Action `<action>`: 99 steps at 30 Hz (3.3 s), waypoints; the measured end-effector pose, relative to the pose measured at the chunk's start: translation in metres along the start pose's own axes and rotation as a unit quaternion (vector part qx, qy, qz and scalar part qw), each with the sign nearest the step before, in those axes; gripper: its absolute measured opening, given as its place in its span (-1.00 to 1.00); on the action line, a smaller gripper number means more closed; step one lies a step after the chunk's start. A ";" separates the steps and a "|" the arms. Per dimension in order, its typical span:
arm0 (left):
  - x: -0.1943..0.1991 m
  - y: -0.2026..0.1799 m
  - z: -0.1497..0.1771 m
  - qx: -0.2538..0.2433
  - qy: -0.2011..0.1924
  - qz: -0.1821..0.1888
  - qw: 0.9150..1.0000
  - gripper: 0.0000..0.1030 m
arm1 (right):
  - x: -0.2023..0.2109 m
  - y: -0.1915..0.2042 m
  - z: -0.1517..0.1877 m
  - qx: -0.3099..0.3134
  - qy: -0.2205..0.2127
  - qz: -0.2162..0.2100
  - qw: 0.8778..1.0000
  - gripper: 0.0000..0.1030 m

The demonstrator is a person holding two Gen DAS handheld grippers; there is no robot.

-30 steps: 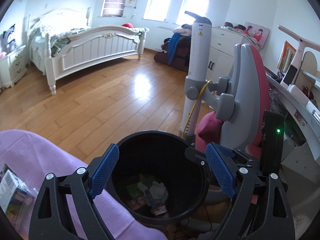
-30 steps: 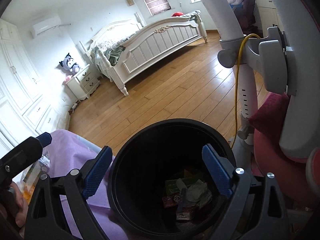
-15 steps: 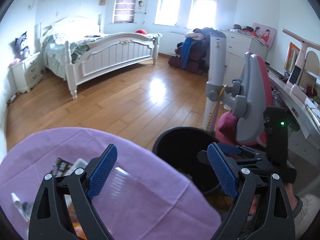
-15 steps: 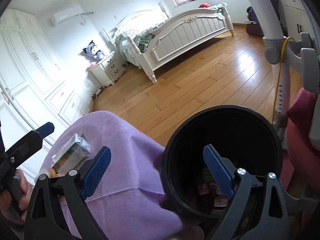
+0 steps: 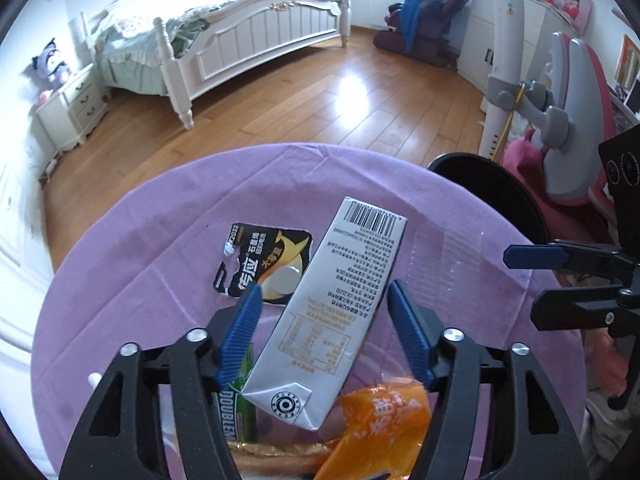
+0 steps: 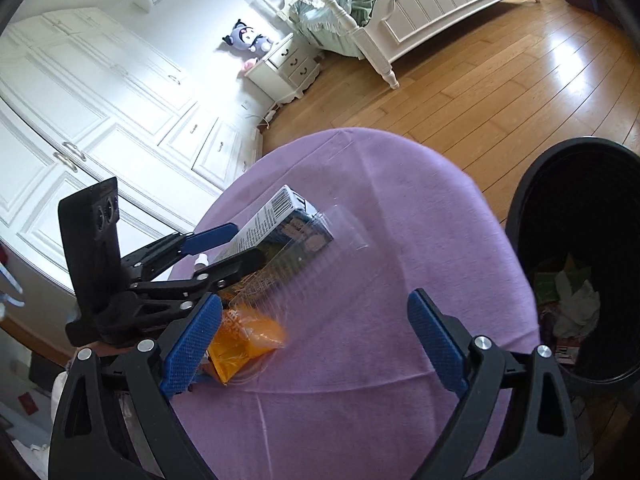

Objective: Collect trash
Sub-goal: 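Grasp the white milk carton with the left tool while the right tool grasps the clear plastic tray, then carry the carton and tray over the black bin and open both tools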

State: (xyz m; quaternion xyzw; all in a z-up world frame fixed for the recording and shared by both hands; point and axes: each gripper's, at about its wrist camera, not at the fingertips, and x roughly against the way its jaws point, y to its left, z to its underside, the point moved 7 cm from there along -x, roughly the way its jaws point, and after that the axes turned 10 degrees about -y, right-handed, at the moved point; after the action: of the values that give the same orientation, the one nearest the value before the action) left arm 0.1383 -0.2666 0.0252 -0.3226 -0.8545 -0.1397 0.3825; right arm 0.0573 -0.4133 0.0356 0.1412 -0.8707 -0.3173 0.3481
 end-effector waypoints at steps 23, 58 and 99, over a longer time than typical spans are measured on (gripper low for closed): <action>0.096 0.046 -0.018 0.178 -0.201 -0.064 0.961 -0.20 | -0.065 0.032 -0.004 0.110 0.065 0.067 0.990 0.14; -0.008 -0.184 -0.092 0.076 -0.187 0.108 0.973 -0.20 | 0.127 -0.113 -0.093 0.106 -0.237 0.182 0.948 -0.22; -0.047 -0.250 -0.109 0.021 -0.154 0.098 0.983 0.89 | 0.152 -0.179 -0.056 0.034 -0.216 0.237 0.947 0.42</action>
State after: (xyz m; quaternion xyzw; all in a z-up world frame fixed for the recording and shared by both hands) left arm 0.0589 -0.5284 0.0655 -0.4139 -0.8704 -0.0323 0.2647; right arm -0.0082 -0.6456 0.0294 -0.1291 -0.9437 -0.2188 0.2121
